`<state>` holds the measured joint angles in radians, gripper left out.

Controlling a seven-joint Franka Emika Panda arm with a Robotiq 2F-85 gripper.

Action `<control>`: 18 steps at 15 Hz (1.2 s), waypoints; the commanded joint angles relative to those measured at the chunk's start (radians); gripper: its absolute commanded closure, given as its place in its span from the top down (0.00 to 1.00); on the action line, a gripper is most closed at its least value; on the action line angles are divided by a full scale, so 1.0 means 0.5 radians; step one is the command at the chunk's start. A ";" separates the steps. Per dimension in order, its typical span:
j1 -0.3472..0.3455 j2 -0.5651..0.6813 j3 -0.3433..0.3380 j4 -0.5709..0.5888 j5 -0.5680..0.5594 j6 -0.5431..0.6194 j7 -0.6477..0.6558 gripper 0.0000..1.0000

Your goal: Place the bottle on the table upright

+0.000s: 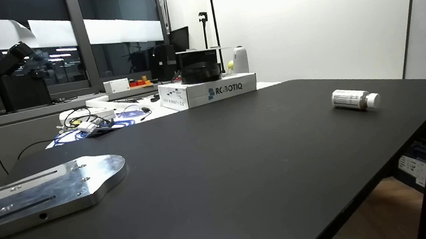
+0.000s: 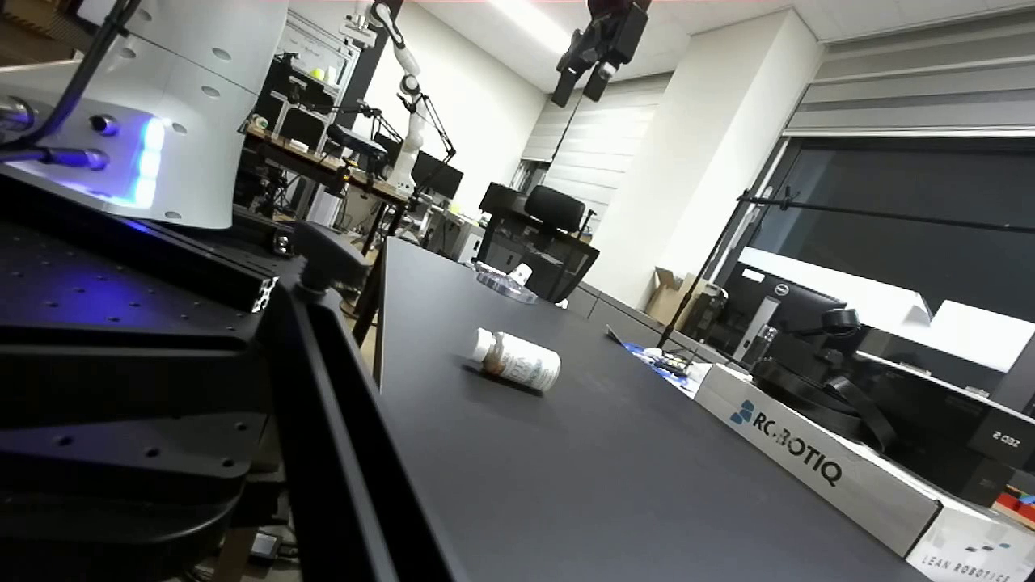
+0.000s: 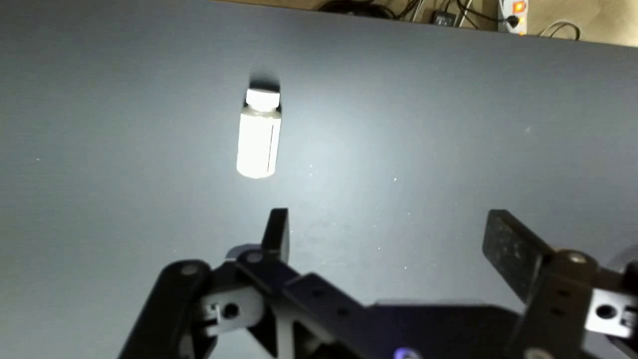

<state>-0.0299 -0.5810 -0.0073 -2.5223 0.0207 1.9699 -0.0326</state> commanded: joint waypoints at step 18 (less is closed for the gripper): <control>-0.374 0.960 -0.312 -0.011 -0.120 0.622 0.139 1.00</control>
<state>-0.2301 -0.1002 -0.1501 -2.5293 -0.0370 2.2839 0.0356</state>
